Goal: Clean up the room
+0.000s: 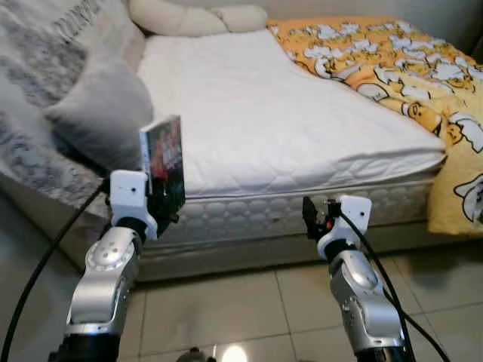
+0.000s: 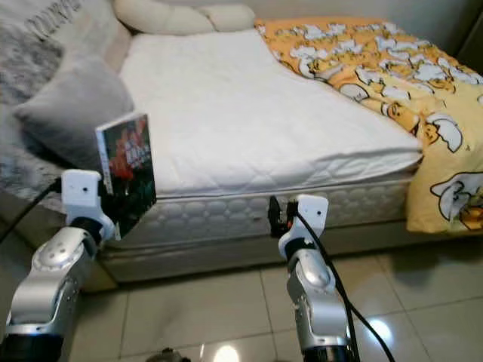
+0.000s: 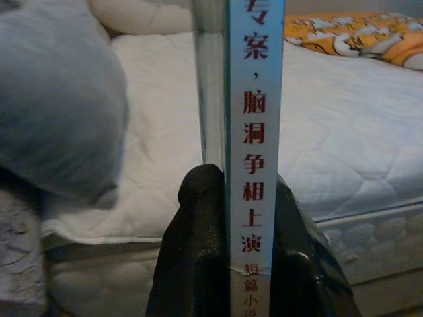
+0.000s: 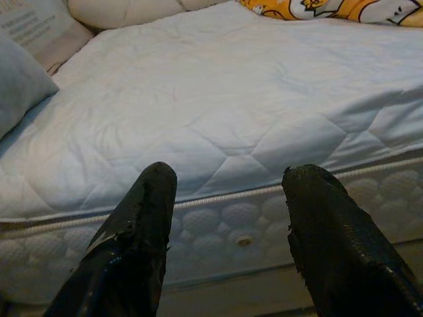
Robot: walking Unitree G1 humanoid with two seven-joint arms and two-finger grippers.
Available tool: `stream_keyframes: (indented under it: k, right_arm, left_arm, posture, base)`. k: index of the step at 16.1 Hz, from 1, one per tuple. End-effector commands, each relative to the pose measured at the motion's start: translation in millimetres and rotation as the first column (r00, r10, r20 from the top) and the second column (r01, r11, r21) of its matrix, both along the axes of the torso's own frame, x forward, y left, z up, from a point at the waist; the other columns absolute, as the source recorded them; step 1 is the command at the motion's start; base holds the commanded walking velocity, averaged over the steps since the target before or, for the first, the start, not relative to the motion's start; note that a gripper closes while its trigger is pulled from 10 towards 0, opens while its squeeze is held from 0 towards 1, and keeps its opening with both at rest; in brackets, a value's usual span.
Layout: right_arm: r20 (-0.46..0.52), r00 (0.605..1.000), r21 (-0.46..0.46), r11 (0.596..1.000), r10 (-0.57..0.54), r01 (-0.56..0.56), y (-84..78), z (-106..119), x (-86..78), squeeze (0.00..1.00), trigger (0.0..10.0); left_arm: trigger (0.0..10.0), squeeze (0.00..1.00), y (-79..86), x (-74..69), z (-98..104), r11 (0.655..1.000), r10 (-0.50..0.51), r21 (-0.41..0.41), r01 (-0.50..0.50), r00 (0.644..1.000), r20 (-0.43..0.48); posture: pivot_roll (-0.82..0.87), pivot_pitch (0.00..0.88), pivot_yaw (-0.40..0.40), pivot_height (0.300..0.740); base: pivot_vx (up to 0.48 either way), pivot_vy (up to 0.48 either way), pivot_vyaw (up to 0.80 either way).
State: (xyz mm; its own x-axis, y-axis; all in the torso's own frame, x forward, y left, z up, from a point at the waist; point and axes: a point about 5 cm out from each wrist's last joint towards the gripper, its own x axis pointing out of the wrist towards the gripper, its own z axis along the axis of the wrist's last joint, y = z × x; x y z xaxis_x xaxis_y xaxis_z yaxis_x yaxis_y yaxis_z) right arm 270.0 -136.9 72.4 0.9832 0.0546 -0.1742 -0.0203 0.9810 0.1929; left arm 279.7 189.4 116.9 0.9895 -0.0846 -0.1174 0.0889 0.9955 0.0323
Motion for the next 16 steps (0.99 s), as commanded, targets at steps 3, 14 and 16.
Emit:
stream_keyframes:
  k: [3,14,16]
  right_arm:
    - [0.008,1.0,-0.005,1.0,-0.007,0.007,-3.8,2.3,1.7,0.0,10.0]
    - [0.038,0.995,-0.074,0.993,0.097,-0.094,3.9,6.0,5.4,0.0,10.0]
    - [0.036,0.994,-0.08,0.992,0.105,-0.101,4.3,5.4,5.3,0.0,10.0]
  left_arm:
    - [10.0,0.0,-5.7,1.4,10.3,0.999,-0.032,0.017,0.031,0.998,0.057]
    - [10.0,0.0,-8.7,2.1,10.2,0.998,-0.054,0.025,0.052,0.996,0.065]
    - [10.0,0.0,-9.5,1.3,9.9,0.998,-0.054,0.027,0.053,0.997,0.063]
  posture:
    - [0.0,0.0,0.026,0.74]
    - [0.01,0.0,0.01,0.74]
    - [0.01,0.0,0.006,0.74]
  base:
    - [0.0,0.0,0.0]
    - [0.214,0.0,0.0]
    - [0.334,0.0,0.8]
